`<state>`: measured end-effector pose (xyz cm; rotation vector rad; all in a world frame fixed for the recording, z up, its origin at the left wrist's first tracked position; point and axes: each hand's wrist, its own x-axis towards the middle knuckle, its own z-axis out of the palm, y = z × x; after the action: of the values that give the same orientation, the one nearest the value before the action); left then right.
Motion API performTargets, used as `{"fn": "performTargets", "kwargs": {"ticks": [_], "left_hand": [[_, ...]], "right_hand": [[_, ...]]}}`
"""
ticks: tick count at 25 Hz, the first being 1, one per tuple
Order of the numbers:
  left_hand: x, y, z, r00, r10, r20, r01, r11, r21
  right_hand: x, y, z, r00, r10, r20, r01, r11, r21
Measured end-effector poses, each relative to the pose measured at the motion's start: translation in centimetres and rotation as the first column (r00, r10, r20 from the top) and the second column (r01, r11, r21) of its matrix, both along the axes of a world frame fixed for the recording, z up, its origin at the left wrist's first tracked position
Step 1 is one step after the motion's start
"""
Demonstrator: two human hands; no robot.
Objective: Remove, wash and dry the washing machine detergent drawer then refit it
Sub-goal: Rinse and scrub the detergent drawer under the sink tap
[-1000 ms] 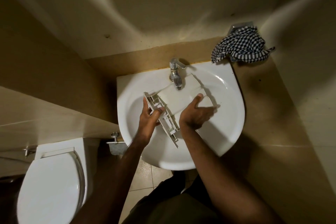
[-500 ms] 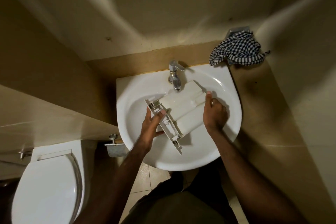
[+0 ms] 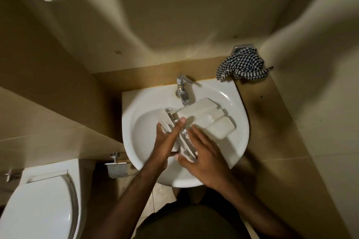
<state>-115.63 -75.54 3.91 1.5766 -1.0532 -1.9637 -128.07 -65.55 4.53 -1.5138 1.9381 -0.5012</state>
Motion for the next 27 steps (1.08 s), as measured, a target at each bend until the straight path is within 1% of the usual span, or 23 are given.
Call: {"fn": "performTargets", "kwargs": {"ticks": [1,2,3,4,5,6,7,8,10,11,12,13,14,15,16,17,18,19,20,21,22,25,27], "left_hand": [[-0.3,0.2,0.8,1.000,-0.010,-0.002,0.010,1.000,-0.001],[-0.4,0.3,1.6,1.000,-0.020,0.005,0.020,1.000,0.000],[-0.4,0.3,2.3,0.999,-0.040,0.022,0.040,0.999,0.014],[-0.3,0.2,2.8,0.997,-0.072,0.039,0.071,0.997,0.028],[0.1,0.0,3.2,0.992,-0.110,0.056,0.108,0.993,0.040],[0.6,-0.4,3.5,0.985,-0.147,0.090,0.144,0.989,0.037],[1.2,-1.0,4.0,0.976,-0.163,0.142,0.163,0.986,0.012],[1.6,-1.8,4.2,0.966,-0.156,0.209,0.170,0.984,-0.050],[2.0,-4.0,4.4,0.931,-0.080,0.358,0.182,0.947,-0.263],[2.0,-5.2,4.3,0.911,-0.033,0.412,0.204,0.903,-0.379],[1.8,-6.6,4.1,0.901,0.005,0.433,0.231,0.841,-0.489],[1.4,-8.1,3.8,0.896,0.016,0.444,0.280,0.756,-0.592],[0.8,-9.7,3.7,0.879,-0.012,0.478,0.377,0.632,-0.677],[0.0,-11.3,3.6,0.838,-0.053,0.544,0.503,0.465,-0.729],[-1.0,-12.6,3.5,0.773,-0.092,0.628,0.625,0.286,-0.727],[-2.0,-13.5,3.5,0.687,-0.115,0.717,0.726,0.139,-0.674],[-3.0,-14.1,3.4,0.592,-0.117,0.797,0.804,0.034,-0.593],[-3.9,-14.4,3.3,0.498,-0.102,0.861,0.862,-0.046,-0.504],[-4.7,-14.3,3.1,0.427,-0.080,0.901,0.894,-0.115,-0.434],[-5.2,-13.9,2.9,0.407,-0.076,0.910,0.893,-0.177,-0.414],[-5.6,-13.6,3.1,0.427,-0.087,0.900,0.876,-0.207,-0.436],[-5.4,-13.7,3.4,0.510,-0.119,0.852,0.833,-0.178,-0.523],[-4.4,-14.2,2.9,0.503,-0.100,0.859,0.835,-0.199,-0.512]], "right_hand": [[0.6,0.6,0.1,0.991,0.045,-0.123,-0.047,0.999,-0.018],[0.9,1.0,0.4,0.969,0.039,-0.243,-0.062,0.994,-0.087],[0.9,1.0,0.7,0.952,-0.002,-0.308,-0.046,0.988,-0.148],[0.6,0.9,0.9,0.955,-0.080,-0.285,0.020,0.978,-0.208],[0.0,0.8,1.2,0.967,-0.161,-0.199,0.112,0.965,-0.239],[-1.1,0.6,1.6,0.970,-0.232,-0.069,0.209,0.947,-0.242],[-2.5,0.5,1.9,0.965,-0.260,0.037,0.262,0.940,-0.217],[-4.2,0.3,2.2,0.960,-0.262,0.100,0.276,0.943,-0.185],[-7.7,-0.3,3.3,0.931,-0.256,0.258,0.291,0.951,-0.106],[-9.3,-0.8,4.0,0.899,-0.252,0.358,0.294,0.954,-0.065],[-10.7,-1.3,4.6,0.865,-0.237,0.441,0.283,0.958,-0.038],[-12.1,-1.7,5.2,0.834,-0.220,0.506,0.269,0.963,-0.025],[-13.4,-2.0,5.7,0.802,-0.210,0.559,0.263,0.965,-0.015],[-14.5,-2.2,6.3,0.770,-0.212,0.602,0.265,0.964,0.000],[-15.4,-2.3,7.0,0.745,-0.216,0.631,0.267,0.964,0.016],[-16.3,-2.4,7.7,0.734,-0.219,0.642,0.265,0.964,0.026],[-17.0,-2.6,8.2,0.738,-0.217,0.640,0.259,0.965,0.028],[-17.7,-2.8,8.8,0.745,-0.212,0.632,0.251,0.968,0.028],[-18.4,-3.0,9.3,0.746,-0.207,0.633,0.245,0.969,0.028],[-18.9,-3.1,9.8,0.742,-0.203,0.639,0.239,0.971,0.030],[-19.5,-3.3,10.2,0.737,-0.193,0.648,0.227,0.973,0.032],[-20.6,-3.8,10.8,0.721,-0.157,0.675,0.182,0.983,0.034],[-20.9,-4.5,11.0,0.704,-0.147,0.695,0.160,0.986,0.046]]}}
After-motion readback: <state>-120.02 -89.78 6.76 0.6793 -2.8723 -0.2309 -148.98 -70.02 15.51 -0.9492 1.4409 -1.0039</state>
